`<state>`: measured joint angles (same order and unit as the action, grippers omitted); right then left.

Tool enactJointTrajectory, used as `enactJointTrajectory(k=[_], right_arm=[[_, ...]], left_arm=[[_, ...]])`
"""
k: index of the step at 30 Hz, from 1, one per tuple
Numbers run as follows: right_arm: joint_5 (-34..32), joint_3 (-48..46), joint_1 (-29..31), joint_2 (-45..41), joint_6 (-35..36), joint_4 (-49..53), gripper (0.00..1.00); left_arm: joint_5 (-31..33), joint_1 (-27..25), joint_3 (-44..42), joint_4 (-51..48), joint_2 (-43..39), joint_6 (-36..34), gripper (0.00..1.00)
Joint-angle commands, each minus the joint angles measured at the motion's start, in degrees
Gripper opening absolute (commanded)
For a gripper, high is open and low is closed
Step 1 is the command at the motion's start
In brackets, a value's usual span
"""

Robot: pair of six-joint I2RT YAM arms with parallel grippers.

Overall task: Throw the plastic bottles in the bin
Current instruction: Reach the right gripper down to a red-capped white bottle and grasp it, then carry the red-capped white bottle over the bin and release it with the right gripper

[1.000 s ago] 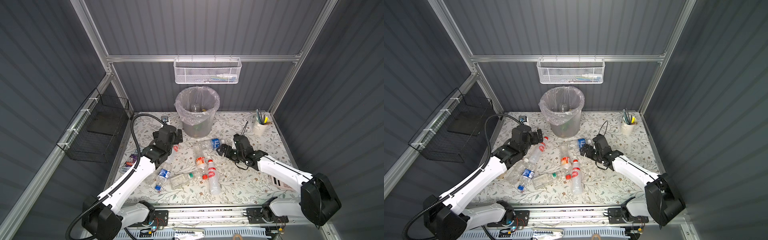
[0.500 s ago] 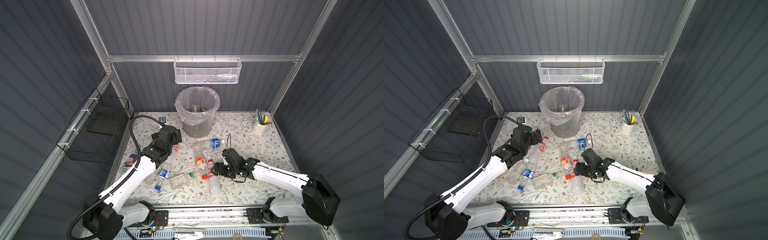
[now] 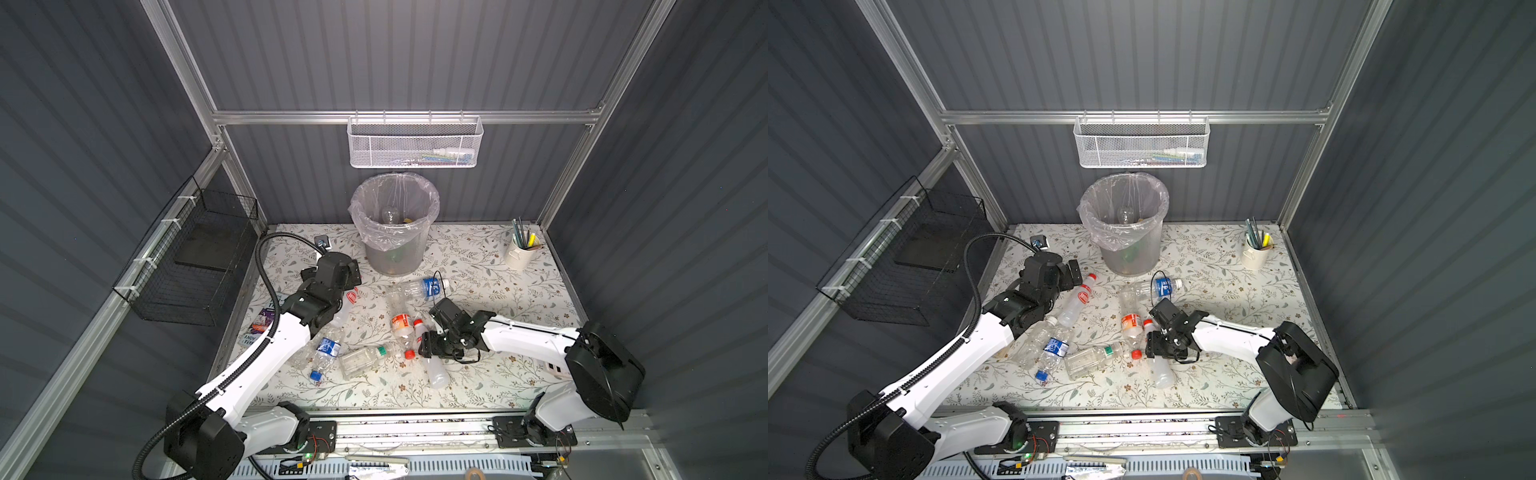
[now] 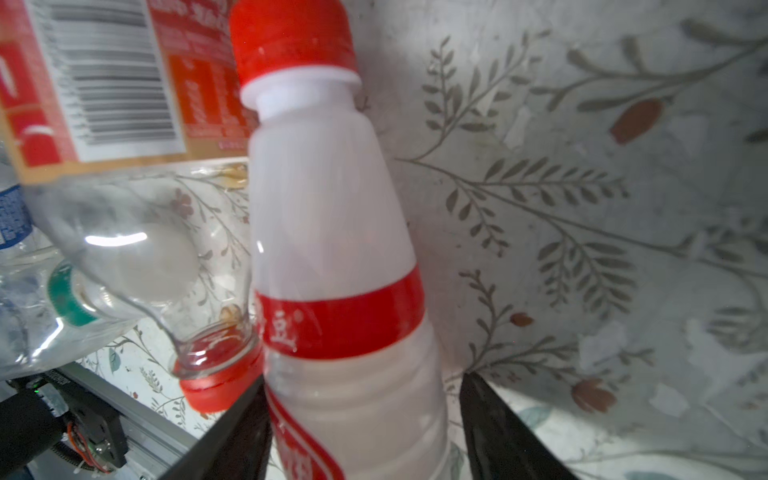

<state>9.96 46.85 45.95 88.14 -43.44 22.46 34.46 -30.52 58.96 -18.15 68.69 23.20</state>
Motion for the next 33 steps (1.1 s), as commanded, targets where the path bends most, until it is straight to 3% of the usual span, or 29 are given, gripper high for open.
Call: enactJointTrajectory(k=[1,9,16,24,28,33], right_arm=[[-1.76,1.42,0.28,1.8,3.97,4.87,0.65],[-1.84,1.97,0.28,1.8,6.93,4.78,0.49],[-6.3,0.81,-2.12,-9.78,7.28,1.5,0.5],[-11.59,4.82,-13.46,-28.04,12.77,-3.62,0.54],[-14.76,11.46,-17.34,-30.23,17.94,-8.53,0.54],[-16.24,20.5,-19.93,-26.71,21.23,-20.6,0.54]], left_arm=[[0.96,0.63,-0.61,-0.83,-0.88,0.79,0.99],[0.56,1.34,-0.16,-0.82,0.13,1.21,0.99],[0.4,2.6,-1.21,-1.57,0.13,2.29,0.99],[-0.38,3.45,-3.32,-1.75,0.13,3.32,0.99],[-0.47,3.54,-3.76,-1.73,0.25,3.46,0.99],[-0.71,3.54,-4.36,-1.71,0.26,3.79,0.99]])
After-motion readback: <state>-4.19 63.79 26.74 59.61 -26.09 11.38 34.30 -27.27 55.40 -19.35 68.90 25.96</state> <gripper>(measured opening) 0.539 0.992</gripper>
